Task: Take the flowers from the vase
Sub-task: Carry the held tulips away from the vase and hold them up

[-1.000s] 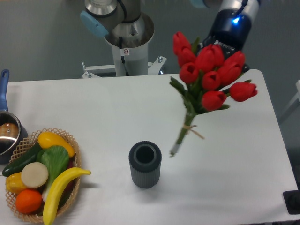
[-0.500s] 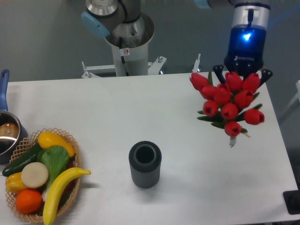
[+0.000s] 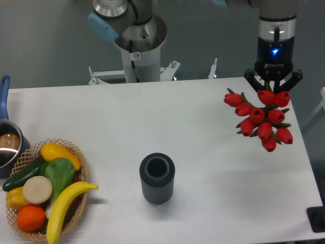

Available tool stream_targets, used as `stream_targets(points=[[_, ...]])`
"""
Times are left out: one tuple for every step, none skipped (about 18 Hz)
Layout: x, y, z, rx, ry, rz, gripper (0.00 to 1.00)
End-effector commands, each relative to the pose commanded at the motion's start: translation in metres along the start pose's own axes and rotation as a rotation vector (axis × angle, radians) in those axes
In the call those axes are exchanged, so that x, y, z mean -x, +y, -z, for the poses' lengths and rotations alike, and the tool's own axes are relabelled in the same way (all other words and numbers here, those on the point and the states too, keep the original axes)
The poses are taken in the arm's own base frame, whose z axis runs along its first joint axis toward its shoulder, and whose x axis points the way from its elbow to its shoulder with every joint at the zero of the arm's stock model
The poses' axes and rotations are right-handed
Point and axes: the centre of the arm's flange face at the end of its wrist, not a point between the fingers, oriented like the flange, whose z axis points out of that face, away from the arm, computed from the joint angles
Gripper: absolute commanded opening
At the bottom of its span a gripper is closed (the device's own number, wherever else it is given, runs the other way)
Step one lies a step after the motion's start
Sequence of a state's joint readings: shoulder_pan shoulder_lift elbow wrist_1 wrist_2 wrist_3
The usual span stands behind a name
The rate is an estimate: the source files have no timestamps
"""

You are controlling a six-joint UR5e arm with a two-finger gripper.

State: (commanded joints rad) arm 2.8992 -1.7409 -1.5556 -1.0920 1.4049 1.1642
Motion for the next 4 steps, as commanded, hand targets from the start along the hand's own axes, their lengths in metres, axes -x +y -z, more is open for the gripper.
stream_targets(points=[[0.004, 0.004, -0.004, 0.059, 0.011, -0.014, 0.0], [0.002, 0.001, -0.013, 0.119, 0.025, -0.039, 0.0], [0.0, 0.002, -0.019, 0.157, 0.032, -0.067, 0.0], [0.0, 0.003, -0.022, 0.178, 0.032, -0.092, 0.0]])
